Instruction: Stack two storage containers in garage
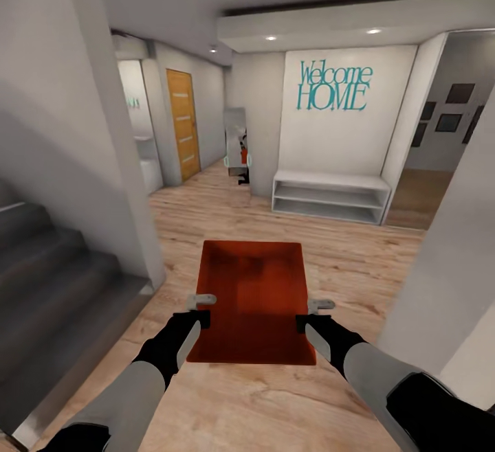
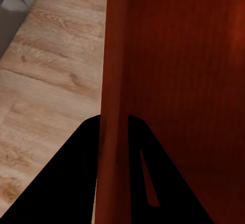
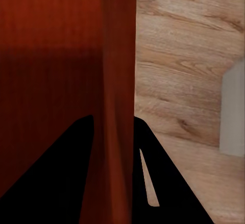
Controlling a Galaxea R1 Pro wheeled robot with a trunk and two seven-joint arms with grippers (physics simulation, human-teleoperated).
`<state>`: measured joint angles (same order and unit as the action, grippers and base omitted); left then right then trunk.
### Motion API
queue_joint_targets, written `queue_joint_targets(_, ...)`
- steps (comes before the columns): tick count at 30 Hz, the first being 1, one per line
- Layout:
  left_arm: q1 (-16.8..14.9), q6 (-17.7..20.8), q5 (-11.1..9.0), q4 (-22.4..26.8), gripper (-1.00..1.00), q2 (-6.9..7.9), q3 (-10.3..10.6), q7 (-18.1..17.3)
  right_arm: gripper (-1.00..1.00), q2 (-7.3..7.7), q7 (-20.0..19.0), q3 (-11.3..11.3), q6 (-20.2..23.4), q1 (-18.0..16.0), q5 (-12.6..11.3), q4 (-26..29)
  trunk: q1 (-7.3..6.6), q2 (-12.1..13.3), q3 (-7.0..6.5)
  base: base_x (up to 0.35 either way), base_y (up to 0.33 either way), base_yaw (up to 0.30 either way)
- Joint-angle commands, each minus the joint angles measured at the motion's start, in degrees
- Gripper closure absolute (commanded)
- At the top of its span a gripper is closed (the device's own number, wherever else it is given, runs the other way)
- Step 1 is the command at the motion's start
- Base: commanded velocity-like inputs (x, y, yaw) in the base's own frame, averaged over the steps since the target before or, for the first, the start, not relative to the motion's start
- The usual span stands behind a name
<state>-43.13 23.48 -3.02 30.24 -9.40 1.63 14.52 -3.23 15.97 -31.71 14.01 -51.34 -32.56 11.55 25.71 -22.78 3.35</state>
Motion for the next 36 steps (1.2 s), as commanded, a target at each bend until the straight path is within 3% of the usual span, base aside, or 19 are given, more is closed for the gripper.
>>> queue_joint_targets(1,-0.02,2.8,-1.81,-1.29,1.0,0.08,0.74,0.51,1.0,0.49,0.19,0.45,0.31,-0.13,0.83,0.31,0.07,-0.13,0.12,0.323,0.0,0.0)
queue_joint_targets(36,-0.02,2.71,-1.76,-1.31,1.0,0.08,0.76,0.51,1.0,0.48,0.19,0.42,0.31,-0.1,0.83,0.31,0.07,-0.13,0.12,0.324,0.0,0.0)
